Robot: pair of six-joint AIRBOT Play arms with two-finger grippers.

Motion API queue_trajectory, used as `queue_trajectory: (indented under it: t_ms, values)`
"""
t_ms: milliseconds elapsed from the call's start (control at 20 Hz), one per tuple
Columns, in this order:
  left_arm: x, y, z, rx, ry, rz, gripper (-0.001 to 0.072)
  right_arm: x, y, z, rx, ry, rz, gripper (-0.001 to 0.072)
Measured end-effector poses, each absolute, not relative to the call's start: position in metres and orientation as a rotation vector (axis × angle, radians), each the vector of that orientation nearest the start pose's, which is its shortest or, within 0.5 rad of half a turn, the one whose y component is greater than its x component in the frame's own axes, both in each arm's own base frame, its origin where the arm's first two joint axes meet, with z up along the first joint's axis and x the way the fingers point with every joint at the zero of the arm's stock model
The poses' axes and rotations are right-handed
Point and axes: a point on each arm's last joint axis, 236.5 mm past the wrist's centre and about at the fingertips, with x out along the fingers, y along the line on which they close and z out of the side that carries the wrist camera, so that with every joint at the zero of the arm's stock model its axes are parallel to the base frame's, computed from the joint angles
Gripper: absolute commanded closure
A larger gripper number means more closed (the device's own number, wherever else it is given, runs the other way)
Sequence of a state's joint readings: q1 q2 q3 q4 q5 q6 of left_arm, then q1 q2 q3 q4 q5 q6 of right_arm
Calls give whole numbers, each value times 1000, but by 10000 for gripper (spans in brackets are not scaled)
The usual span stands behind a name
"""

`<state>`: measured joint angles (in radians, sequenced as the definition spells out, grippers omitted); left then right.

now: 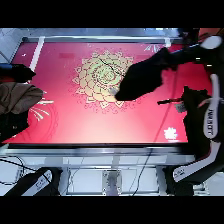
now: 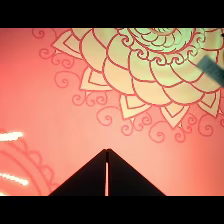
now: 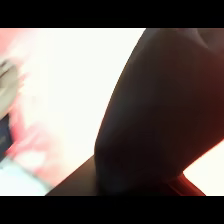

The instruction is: Fold the clothes and pants, and hang the long-sleeved shirts on hangers.

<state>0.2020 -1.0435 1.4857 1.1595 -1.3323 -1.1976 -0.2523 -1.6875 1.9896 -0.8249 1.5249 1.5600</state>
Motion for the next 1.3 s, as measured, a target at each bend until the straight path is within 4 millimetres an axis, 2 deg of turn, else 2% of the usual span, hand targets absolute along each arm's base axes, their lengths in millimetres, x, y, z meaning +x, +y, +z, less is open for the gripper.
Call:
queue_trajectory:
  t_ms: [50, 100, 150, 300, 400, 500, 550, 650, 750, 800, 850, 900, 950, 1000, 1100, 1300]
  values:
    - [376, -17, 225, -4, 797, -294, 691, 482, -6, 170, 619, 1061, 326, 699]
    - [376, -17, 225, -4, 796, -294, 691, 469, -42, 176, 628, 1051, 249, 700]
    - [376, -17, 225, -4, 796, -294, 691, 451, -83, 182, 641, 1044, 157, 700]
    - [377, -17, 226, -4, 794, -293, 691, 380, -180, 206, 688, 992, -83, 701]
    - [377, -17, 226, -4, 794, -293, 691, 321, -232, 221, 718, 945, -250, 701]
    - [377, -17, 226, -4, 794, -293, 691, 263, -270, 224, 777, 911, -418, 700]
    - [377, -17, 226, -4, 794, -293, 691, 238, -281, 221, 815, 903, -485, 700]
    - [377, -17, 226, -4, 794, -293, 691, 193, -294, 206, 897, 908, -601, 699]
    - [377, -17, 226, -4, 793, -293, 691, 155, -295, 180, 974, 963, -699, 676]
    - [377, -17, 226, -4, 793, -293, 691, 143, -292, 167, 1012, 990, -727, 519]
    - [377, -17, 226, -4, 793, -293, 691, 135, -288, 157, 1043, 1009, -738, 314]
    - [377, -17, 226, -4, 793, -293, 691, 133, -283, 151, 1071, 1015, -730, 224]
    - [377, -17, 226, -4, 793, -293, 691, 134, -278, 149, 1095, 1009, -710, 224]
    - [377, -17, 226, -4, 793, -293, 691, 139, -274, 152, 1113, 986, -693, 224]
    - [377, -18, 226, -7, 792, -297, 691, 151, -269, 171, 1114, 917, -649, 225]
    - [377, -25, 229, -29, 782, -322, 691, 189, -256, 250, 983, 716, -515, 230]
